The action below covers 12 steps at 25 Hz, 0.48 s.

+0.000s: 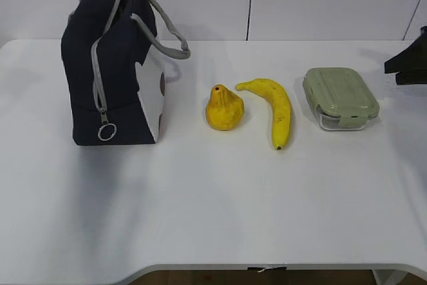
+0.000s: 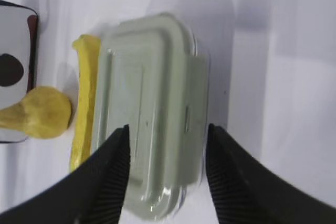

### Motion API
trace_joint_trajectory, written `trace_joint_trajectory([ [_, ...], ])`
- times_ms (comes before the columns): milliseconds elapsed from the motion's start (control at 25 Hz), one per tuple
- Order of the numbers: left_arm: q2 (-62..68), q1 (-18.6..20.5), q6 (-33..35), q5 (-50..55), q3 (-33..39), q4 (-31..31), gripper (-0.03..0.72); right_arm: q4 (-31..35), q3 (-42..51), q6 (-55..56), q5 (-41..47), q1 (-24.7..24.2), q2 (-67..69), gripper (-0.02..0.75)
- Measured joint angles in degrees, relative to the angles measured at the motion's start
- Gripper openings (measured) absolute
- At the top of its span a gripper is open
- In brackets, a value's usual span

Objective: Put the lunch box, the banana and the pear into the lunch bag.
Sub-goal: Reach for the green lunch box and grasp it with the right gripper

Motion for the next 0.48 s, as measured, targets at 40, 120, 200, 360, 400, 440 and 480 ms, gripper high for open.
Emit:
trace_joint_trajectory([
  [40, 0.0, 0.0, 0.2, 0.3, 0.0, 0.0, 0.277, 0.5, -1.1, -0.4, 0.0, 0.0, 0.8, 0.385],
  [120, 0.0, 0.0, 0.6, 1.0, 0.0, 0.0, 0.277, 1.5, -3.4, -1.0, 0.0, 0.0, 2.6, 0.386],
  [200, 0.0, 0.0, 1.1, 1.6, 0.0, 0.0, 0.277, 1.7, -5.4, -1.0, 0.0, 0.0, 3.9, 0.386],
  [360, 0.0, 0.0, 1.7, 1.7, 0.0, 0.0, 0.277, -2.5, -7.3, 0.8, 0.1, 0.0, 4.8, 0.386],
  [400, 0.0, 0.0, 1.8, 1.8, 0.0, 0.0, 0.277, -3.9, -7.4, 1.7, 0.3, 0.0, 4.9, 0.386],
  [440, 0.0, 0.0, 1.8, 1.8, 0.0, 0.0, 0.277, -4.8, -7.4, 2.1, 0.4, 0.0, 4.9, 0.386],
  [480, 0.0, 0.0, 1.9, 1.8, 0.0, 0.0, 0.277, -5.1, -7.4, 2.4, 0.4, 0.0, 4.9, 0.386],
])
